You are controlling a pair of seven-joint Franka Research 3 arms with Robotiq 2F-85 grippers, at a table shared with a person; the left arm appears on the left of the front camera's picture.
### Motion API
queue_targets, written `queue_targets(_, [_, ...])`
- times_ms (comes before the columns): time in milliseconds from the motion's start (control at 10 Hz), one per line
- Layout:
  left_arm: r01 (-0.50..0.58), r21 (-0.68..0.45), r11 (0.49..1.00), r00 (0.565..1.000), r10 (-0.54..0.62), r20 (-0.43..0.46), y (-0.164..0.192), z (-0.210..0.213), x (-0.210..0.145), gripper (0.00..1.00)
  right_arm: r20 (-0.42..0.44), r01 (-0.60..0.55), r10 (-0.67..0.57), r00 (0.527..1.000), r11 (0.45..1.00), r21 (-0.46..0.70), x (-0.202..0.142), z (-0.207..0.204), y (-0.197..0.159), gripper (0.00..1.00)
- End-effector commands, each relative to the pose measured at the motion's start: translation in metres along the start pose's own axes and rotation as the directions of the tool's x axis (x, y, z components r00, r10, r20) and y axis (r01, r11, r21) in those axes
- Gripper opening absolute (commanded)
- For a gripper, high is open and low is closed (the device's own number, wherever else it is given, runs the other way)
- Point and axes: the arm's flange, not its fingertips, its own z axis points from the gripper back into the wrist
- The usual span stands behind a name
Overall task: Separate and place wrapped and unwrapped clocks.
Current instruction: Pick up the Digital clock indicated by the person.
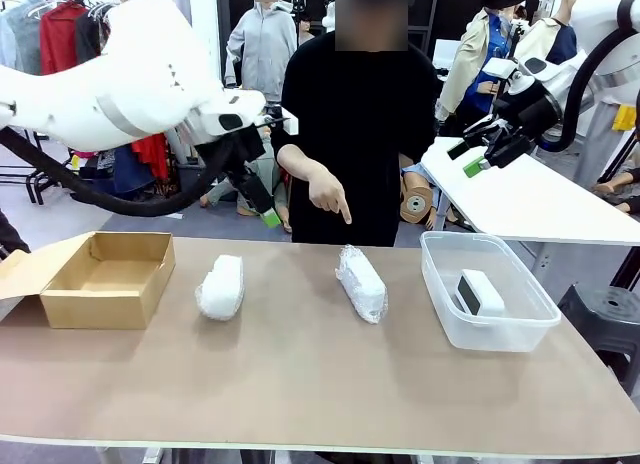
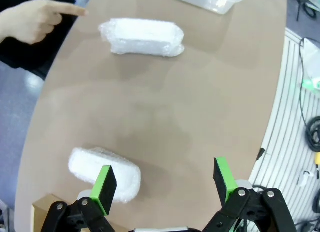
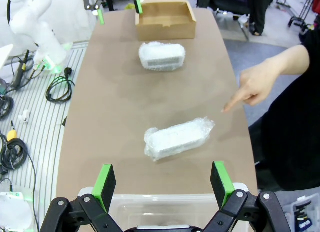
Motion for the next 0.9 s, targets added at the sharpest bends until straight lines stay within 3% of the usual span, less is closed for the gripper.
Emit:
queue_targets(0, [-0.012,0.007,1.0,1.0,0.012,0.0,0.005,0.012,-0.006,1.0,0.0,-0.002,0.002,1.0,1.0,0.003,0.001,0.001,0.001,1.0])
queue_targets(600, [-0.011,0.011,1.0,1.0,0.011,0.009,0.006,0.008,-0.003,1.0,0.0,-0.002,0.002,1.0,1.0,0.003,0.001,0.001,0.001,1.0])
queue_targets(700, [-0.167,0.065,0.984,0.986,0.169,-0.016,0.006,-0.009,0.017,1.0,0.0,-0.002,0.002,1.0,1.0,0.003,0.001,0.001,0.001,1.0])
queue_targets(800, [-0.2,0.092,0.975,0.977,0.205,-0.054,0.002,-0.018,0.03,1.0,0.0,-0.002,0.002,1.0,1.0,0.003,0.001,0.001,0.001,1.0])
